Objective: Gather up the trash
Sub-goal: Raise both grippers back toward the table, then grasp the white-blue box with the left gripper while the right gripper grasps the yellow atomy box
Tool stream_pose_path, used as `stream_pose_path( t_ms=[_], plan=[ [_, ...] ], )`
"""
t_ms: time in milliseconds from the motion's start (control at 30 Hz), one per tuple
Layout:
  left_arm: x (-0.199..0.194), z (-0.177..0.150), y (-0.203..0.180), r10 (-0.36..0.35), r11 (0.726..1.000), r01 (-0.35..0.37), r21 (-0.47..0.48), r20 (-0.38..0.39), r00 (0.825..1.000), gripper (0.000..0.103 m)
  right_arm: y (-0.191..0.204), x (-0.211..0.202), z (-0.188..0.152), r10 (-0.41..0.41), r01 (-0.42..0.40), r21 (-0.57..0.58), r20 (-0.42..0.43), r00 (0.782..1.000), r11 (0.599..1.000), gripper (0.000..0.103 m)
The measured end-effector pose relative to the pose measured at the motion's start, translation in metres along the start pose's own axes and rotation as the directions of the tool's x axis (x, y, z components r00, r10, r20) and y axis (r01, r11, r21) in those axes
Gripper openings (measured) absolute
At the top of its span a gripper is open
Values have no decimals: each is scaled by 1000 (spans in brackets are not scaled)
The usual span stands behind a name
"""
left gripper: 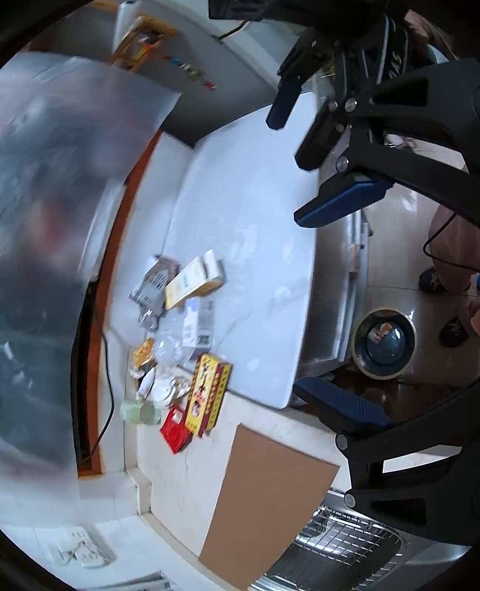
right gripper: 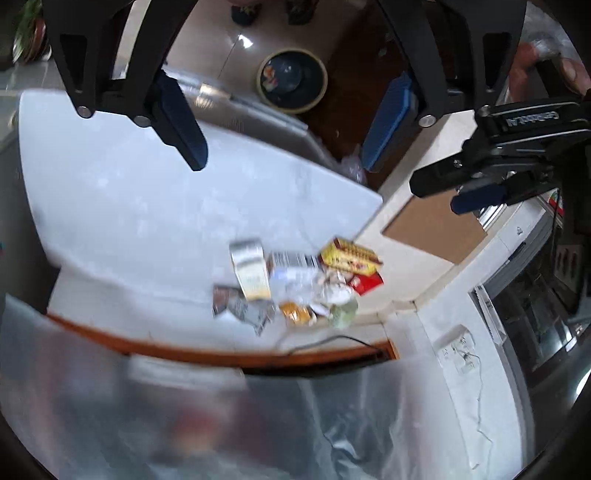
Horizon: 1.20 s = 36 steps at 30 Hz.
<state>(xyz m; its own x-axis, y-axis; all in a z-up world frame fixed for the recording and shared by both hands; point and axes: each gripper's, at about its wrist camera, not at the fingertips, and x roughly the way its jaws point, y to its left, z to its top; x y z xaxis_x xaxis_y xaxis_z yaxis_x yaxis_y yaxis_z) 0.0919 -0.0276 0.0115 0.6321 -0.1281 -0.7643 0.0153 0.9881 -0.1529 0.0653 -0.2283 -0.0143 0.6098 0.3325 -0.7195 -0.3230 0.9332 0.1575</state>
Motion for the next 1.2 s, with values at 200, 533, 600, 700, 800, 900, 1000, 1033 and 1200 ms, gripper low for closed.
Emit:
stream_pose_path(
  t_ms=[200, 533, 600, 700, 800, 900, 1000, 1033, 1200],
  plan=[
    [16, 23, 2, 60, 997, -60, -48, -1, 998, 81, -18, 39, 56, -4, 2, -27, -48, 999, 1000, 89],
    [97, 81, 0, 171, 951, -183, -251, -70, 983, 81, -55, 206, 133, 49, -81, -163, -193, 980, 983, 88],
    [117, 92, -1, 198, 935, -215, -283, -86, 976, 81, -56, 235, 140, 58, -101, -185, -225, 973, 978, 86],
    [142, 102, 0, 206, 915, -235, -328, -121, 971, 81, -57, 278, 146, 50, -115, -225, -277, 959, 967, 78],
    [170, 112, 2, 202, 896, -247, -368, -157, 967, 81, -60, 310, 145, 56, -146, -245, -340, 939, 959, 68],
    [193, 120, 4, 204, 883, -260, -390, -181, 962, 81, -65, 327, 140, 45, -151, -269, -362, 931, 951, 60],
    [216, 126, 6, 197, 869, -267, -417, -203, 959, 81, -76, 333, 142, 77, -181, -263, -360, 930, 948, 59],
    [222, 129, 7, 196, 864, -269, -425, -208, 958, 81, -80, 336, 144, 83, -186, -263, -360, 929, 947, 58],
    [258, 141, 15, 206, 825, -301, -478, -241, 948, 81, -94, 337, 153, 98, -199, -272, -343, 934, 942, 58]
  ],
)
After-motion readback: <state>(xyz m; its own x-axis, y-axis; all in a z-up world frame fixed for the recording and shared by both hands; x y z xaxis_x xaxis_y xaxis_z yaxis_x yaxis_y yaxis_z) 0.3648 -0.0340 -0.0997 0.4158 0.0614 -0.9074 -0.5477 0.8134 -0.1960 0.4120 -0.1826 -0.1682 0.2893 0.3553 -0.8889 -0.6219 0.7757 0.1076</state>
